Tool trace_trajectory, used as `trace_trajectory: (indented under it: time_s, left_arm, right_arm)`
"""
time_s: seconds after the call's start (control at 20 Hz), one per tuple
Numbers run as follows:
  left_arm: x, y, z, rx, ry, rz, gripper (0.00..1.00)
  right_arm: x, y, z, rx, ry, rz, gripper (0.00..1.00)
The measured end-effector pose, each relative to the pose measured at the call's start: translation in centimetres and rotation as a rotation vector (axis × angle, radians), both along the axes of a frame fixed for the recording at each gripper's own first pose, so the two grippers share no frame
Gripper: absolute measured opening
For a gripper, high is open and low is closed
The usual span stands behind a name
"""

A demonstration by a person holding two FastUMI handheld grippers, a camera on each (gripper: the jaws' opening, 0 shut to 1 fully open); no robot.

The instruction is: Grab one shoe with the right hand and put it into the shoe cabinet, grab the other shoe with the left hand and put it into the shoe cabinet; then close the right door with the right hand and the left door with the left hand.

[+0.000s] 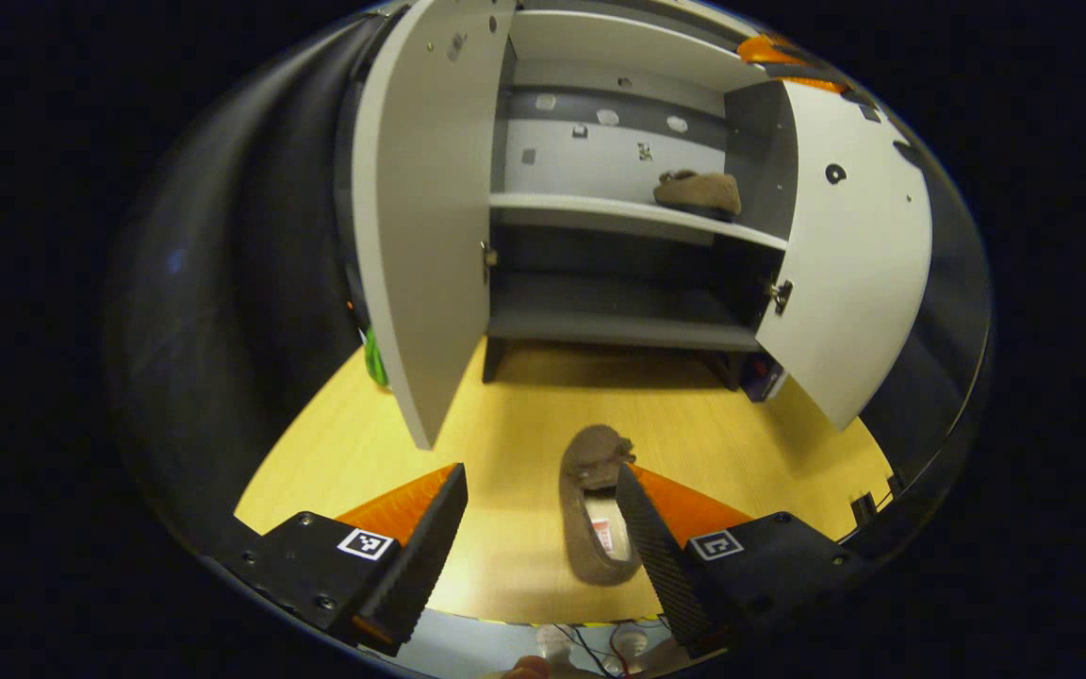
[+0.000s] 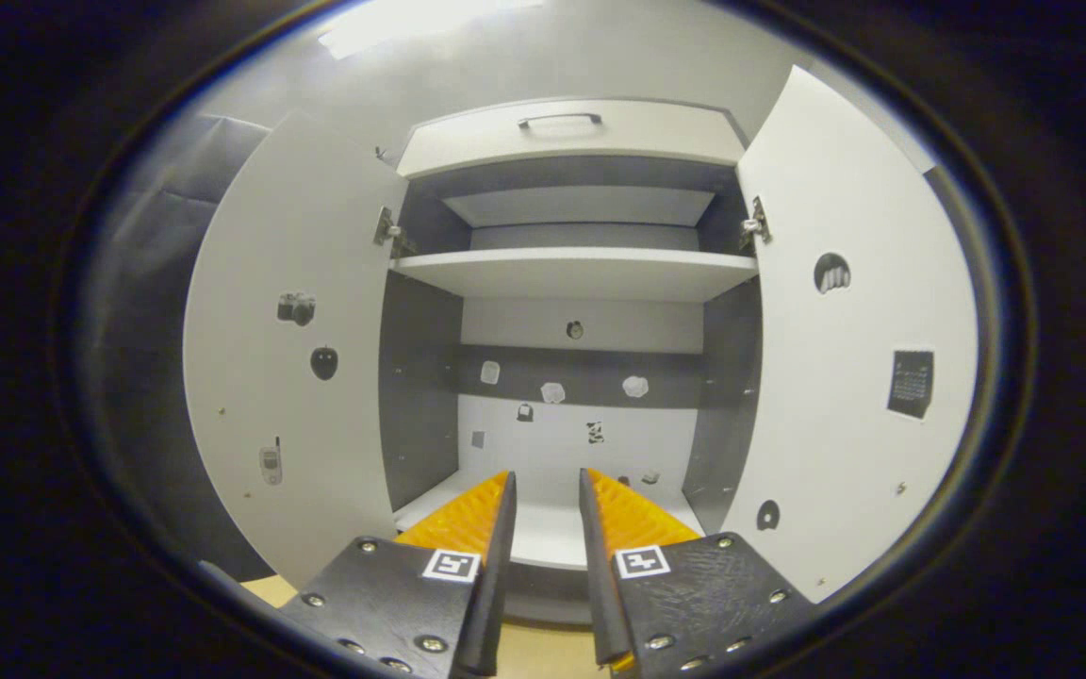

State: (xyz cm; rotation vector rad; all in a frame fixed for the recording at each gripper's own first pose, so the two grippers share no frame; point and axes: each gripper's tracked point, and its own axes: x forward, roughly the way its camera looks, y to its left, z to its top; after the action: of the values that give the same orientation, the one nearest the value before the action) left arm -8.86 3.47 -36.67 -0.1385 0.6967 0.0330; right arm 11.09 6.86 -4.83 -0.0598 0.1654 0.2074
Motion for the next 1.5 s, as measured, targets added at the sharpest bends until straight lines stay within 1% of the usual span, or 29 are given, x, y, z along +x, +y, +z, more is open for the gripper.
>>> trace_trajectory:
  time_s: [0.15, 0.2, 0.25, 0.3, 0.35, 0.4, 0.45, 0.6, 0.75, 0.85, 0.95, 1.0, 1.05, 1.1, 1.15, 1.2, 1.25, 1.3, 1.5]
  left_arm:
    - [0.9, -1.9, -4.0, -0.042, 0.068, -0.039, 0.99]
    - [1.1, -1.7, -5.0, -0.048, 0.083, -0.056, 0.98]
    - [1.4, -1.7, -6.0, -0.048, 0.102, -0.078, 0.98]
    - [1.5, -2.1, -7.5, -0.044, 0.130, -0.096, 0.98]
    - [1.8, -2.6, -8.7, -0.048, 0.148, -0.115, 0.98]
    - [2.1, -2.7, -9.6, -0.048, 0.165, -0.125, 0.96]
    - [2.2, -2.7, -10.6, -0.051, 0.191, -0.136, 0.95]
    - [3.2, -3.0, -12.8, -0.041, 0.224, -0.150, 0.94]
    - [4.5, -2.6, -14.0, -0.032, 0.234, -0.141, 0.92]
    - [5.6, -2.8, -14.7, -0.027, 0.240, -0.147, 0.82]
    - [6.3, -2.7, -15.7, -0.025, 0.263, -0.145, 0.48]
    - [6.3, -3.0, -15.9, -0.041, 0.273, -0.142, 0.43]
    - [6.6, -3.2, -16.1, -0.052, 0.280, -0.136, 0.41]
    - [6.7, -3.0, -16.1, -0.047, 0.285, -0.122, 0.30]
    - [6.8, -2.7, -16.2, -0.031, 0.289, -0.103, 0.27]
    - [7.0, -2.4, -16.3, -0.019, 0.293, -0.089, 0.16]
    - [7.1, -2.4, -16.1, -0.019, 0.296, -0.084, 0.09]
    - [6.9, -2.3, -16.2, -0.016, 0.309, -0.086, 0.04]
    - [7.5, -2.0, -15.1, 0.002, 0.320, -0.066, 0.01]
  right_arm:
    - [-2.1, -1.6, 1.9, -0.006, -0.017, -0.023, 0.38]
    - [-2.6, -2.1, 2.7, -0.007, -0.022, -0.036, 0.35]
    - [-3.2, -2.8, 3.0, -0.006, -0.020, -0.050, 0.38]
    - [-3.9, -3.5, 3.2, -0.007, -0.015, -0.066, 0.35]
    - [-4.5, -4.2, 3.3, -0.010, -0.016, -0.084, 0.38]
    - [-5.0, -4.9, 3.6, -0.017, -0.019, -0.100, 0.35]
    - [-5.5, -5.7, 3.8, -0.030, -0.023, -0.118, 0.38]
    - [-6.6, -8.0, 4.1, -0.073, -0.034, -0.170, 0.37]
    - [-7.0, -9.9, 4.4, -0.101, -0.034, -0.217, 0.38]
    - [-7.2, -10.9, 4.5, -0.107, -0.031, -0.240, 0.38]
    - [-7.3, -11.8, 4.5, -0.119, -0.030, -0.258, 0.38]
    - [-7.3, -12.2, 4.5, -0.125, -0.031, -0.265, 0.38]
    - [-7.3, -12.5, 4.5, -0.131, -0.033, -0.270, 0.38]
    - [-7.2, -13.0, 4.4, -0.135, -0.034, -0.278, 0.38]
    - [-7.3, -13.2, 4.3, -0.136, -0.030, -0.280, 0.38]
    - [-7.2, -13.4, 4.1, -0.133, -0.027, -0.282, 0.38]
    - [-7.2, -13.5, 4.1, -0.130, -0.025, -0.281, 0.38]
    - [-7.1, -13.7, 4.1, -0.128, -0.028, -0.280, 0.38]
    - [-6.8, -14.3, 3.9, -0.131, -0.031, -0.271, 0.38]
